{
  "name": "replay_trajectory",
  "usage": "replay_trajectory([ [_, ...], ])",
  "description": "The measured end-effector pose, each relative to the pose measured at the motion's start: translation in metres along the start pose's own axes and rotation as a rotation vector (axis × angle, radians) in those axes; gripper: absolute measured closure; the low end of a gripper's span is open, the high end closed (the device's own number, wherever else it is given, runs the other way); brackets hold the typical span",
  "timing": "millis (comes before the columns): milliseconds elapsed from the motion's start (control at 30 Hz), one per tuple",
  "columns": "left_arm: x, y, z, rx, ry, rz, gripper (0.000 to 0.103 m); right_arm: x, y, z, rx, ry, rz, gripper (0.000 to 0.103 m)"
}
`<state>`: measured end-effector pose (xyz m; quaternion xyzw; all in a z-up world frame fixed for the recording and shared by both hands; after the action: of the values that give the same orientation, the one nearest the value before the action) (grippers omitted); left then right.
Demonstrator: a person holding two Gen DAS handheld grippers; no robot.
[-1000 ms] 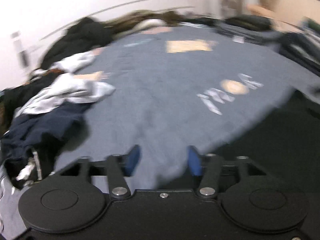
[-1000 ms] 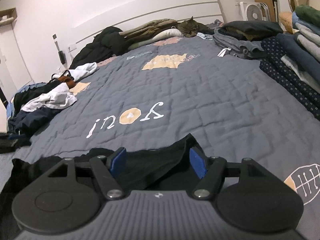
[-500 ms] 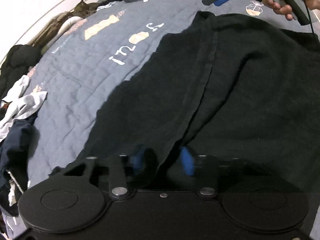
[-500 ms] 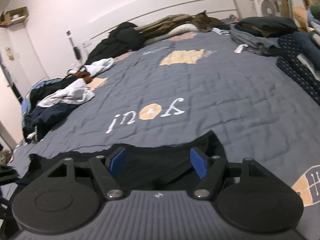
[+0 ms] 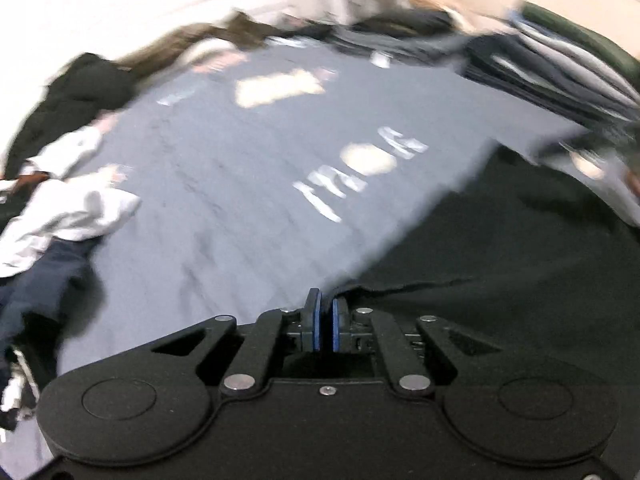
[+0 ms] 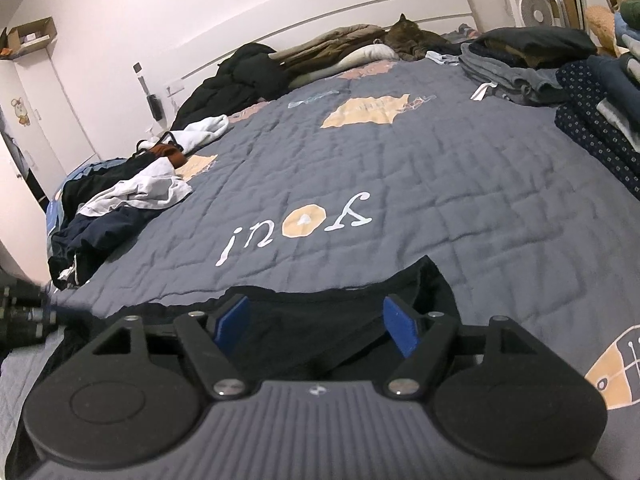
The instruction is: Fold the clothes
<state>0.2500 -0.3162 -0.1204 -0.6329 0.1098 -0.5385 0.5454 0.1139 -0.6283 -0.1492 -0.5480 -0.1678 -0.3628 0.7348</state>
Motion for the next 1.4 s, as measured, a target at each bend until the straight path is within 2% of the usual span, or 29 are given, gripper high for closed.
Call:
replay_trajectory([
  [67, 0.008, 0.017, 0.001, 0.062, -0.023, 0.05, 0.09, -0.001, 0.001, -0.002, -0.015, 0.001, 0.004, 0.029],
  [133, 0.011, 0.027, -0.004, 0.056, -0.015, 0.128, 0.089, -0.001, 0.003, -0.004, -0.03, 0.003, 0.008, 0.029],
  [200, 0.012, 0.024, -0.009, -0.013, -0.006, 0.141, 0.085, -0.002, 0.004, -0.007, -0.045, 0.004, 0.012, 0.029],
  [333, 0.023, -0.002, -0.016, -0.187, -0.073, 0.059, 0.055, -0.003, 0.008, -0.013, -0.076, 0.016, 0.026, 0.029],
  [400, 0.034, -0.006, -0.032, -0.24, -0.05, 0.039, 0.054, -0.002, 0.008, -0.017, -0.089, 0.032, 0.023, 0.029],
  [467, 0.047, -0.002, -0.053, -0.263, 0.013, 0.042, 0.054, -0.001, 0.005, -0.021, -0.091, 0.049, 0.01, 0.029],
  [800, 0.065, 0.076, -0.168, -0.242, 0.369, 0.177, 0.054, 0.005, -0.004, -0.042, -0.056, 0.126, -0.007, 0.029],
  [833, 0.067, 0.084, -0.175, -0.245, 0.381, 0.189, 0.059, 0.006, -0.004, -0.044, -0.055, 0.133, -0.006, 0.029],
  [867, 0.071, 0.089, -0.172, -0.262, 0.344, 0.196, 0.076, 0.006, -0.004, -0.046, -0.053, 0.14, -0.007, 0.029],
  [967, 0.091, 0.09, -0.155, -0.281, 0.222, 0.141, 0.089, 0.006, -0.004, -0.051, -0.042, 0.164, -0.008, 0.029],
  [1100, 0.119, 0.085, -0.125, -0.226, 0.019, 0.011, 0.089, 0.006, -0.006, -0.058, -0.042, 0.194, -0.023, 0.028],
  [1200, 0.128, 0.09, -0.118, -0.136, -0.055, -0.005, 0.089, 0.006, -0.004, -0.061, -0.052, 0.206, -0.025, 0.028],
  [1267, 0.124, 0.087, -0.116, -0.124, -0.095, -0.009, 0.088, 0.004, -0.001, -0.061, -0.066, 0.2, -0.019, 0.028],
  [1333, 0.112, 0.073, -0.112, -0.144, -0.137, -0.041, 0.086, 0.003, 0.001, -0.061, -0.08, 0.185, -0.005, 0.028],
  [1400, 0.091, 0.048, -0.105, -0.157, -0.213, -0.091, 0.077, 0.002, 0.001, -0.061, -0.082, 0.175, -0.002, 0.028],
])
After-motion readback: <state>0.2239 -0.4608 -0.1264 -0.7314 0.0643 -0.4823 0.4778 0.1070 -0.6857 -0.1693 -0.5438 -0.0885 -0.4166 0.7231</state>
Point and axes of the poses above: each gripper's, at about its wrist camera, not at the fingertips, and y roughly the way its jaws point, z to its left, x to its top, the point moved 1 cm from there along y, roughly the way its jaws point, and after that the axes turned 9 degrees about z, right-handed, at the moved point
